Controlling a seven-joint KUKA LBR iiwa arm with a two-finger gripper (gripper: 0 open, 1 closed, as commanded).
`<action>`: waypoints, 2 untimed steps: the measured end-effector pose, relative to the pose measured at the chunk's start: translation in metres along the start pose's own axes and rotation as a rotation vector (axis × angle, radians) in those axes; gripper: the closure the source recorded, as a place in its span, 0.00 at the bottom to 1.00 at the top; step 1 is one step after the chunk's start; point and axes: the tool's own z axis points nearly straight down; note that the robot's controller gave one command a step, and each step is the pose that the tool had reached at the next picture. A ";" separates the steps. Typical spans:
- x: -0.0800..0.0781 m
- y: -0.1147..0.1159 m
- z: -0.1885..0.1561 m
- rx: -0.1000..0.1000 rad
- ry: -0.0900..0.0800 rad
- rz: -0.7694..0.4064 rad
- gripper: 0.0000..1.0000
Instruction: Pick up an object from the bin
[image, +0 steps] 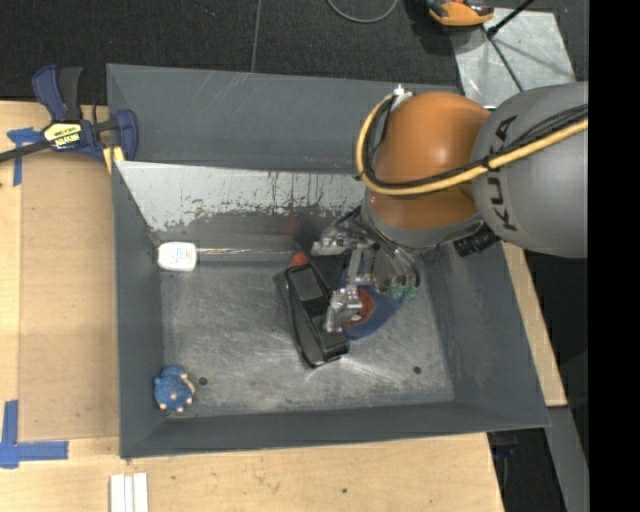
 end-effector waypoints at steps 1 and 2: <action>0.004 -0.028 0.048 -0.005 -0.007 -0.167 0.00; 0.003 -0.027 0.052 -0.001 -0.002 -0.154 0.00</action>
Offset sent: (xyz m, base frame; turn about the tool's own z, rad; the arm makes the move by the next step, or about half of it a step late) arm -0.0143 -0.0644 -0.1131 -0.2849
